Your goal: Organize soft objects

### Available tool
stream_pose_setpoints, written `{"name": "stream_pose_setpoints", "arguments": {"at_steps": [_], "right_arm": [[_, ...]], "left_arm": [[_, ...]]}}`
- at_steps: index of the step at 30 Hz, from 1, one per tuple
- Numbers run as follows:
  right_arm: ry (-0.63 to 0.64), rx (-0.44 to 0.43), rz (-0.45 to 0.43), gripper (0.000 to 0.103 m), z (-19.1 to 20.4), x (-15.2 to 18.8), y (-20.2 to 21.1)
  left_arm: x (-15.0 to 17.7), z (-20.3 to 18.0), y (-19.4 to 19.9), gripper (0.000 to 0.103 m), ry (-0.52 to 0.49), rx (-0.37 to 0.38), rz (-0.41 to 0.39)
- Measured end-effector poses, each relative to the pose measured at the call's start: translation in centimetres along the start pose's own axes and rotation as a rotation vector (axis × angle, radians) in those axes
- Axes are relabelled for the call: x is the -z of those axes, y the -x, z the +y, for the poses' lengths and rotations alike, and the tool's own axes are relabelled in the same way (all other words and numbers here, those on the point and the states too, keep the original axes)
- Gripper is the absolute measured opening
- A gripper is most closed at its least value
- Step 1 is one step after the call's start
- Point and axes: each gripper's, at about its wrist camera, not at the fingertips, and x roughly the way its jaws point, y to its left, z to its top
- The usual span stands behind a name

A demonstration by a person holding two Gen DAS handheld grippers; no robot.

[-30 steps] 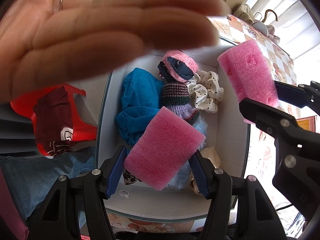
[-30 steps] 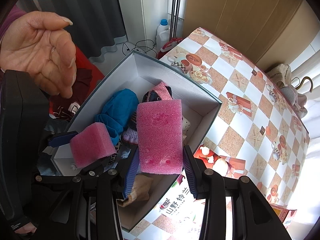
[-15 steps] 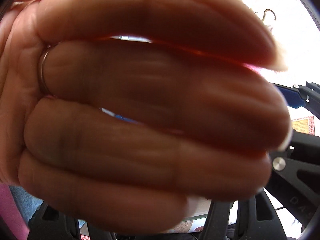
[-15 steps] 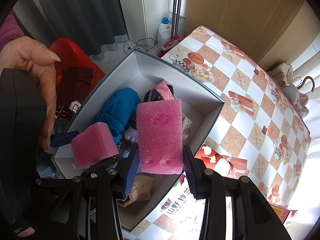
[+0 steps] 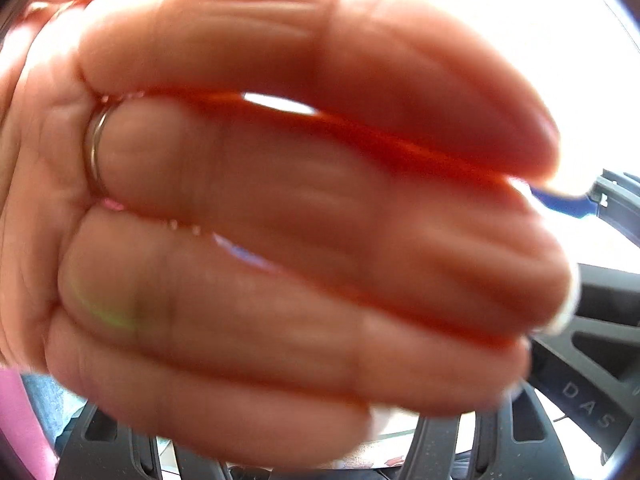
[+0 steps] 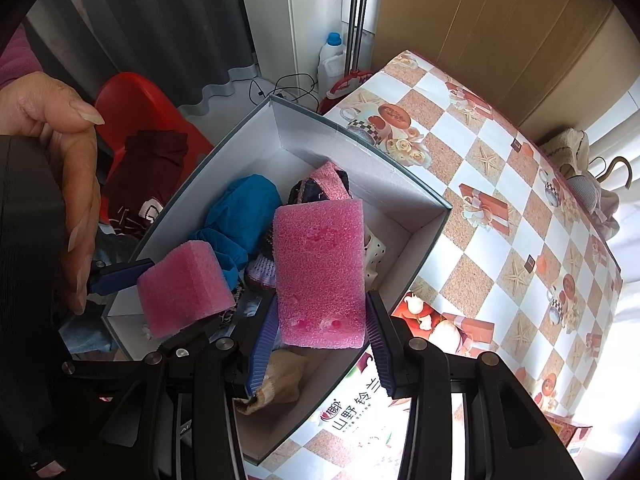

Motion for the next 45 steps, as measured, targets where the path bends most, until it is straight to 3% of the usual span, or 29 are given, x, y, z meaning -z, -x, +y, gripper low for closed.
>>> {"name": "stream_pose_setpoints", "arguments": {"at_steps": [12, 16, 32, 45], "right_arm": [[-0.002, -0.011, -0.013, 0.044, -0.1, 0.0, 0.4], [-0.033, -0.057, -0.017, 0.059, -0.4, 0.1, 0.6], [-0.068, -0.042, -0.046, 0.059, -1.7, 1.1, 2.1], [-0.073, -0.039, -0.064, 0.059, -2.2, 1.7, 3.1]], "left_arm": [[0.9, -0.7, 0.7, 0.068, -0.005, 0.022, -0.017], [0.5, -0.1, 1.1, 0.079, -0.008, 0.017, -0.025], [0.5, 0.9, 1.0, 0.082, -0.009, 0.038, -0.014], [0.7, 0.8, 1.5, 0.083, 0.004, 0.003, -0.022]]}}
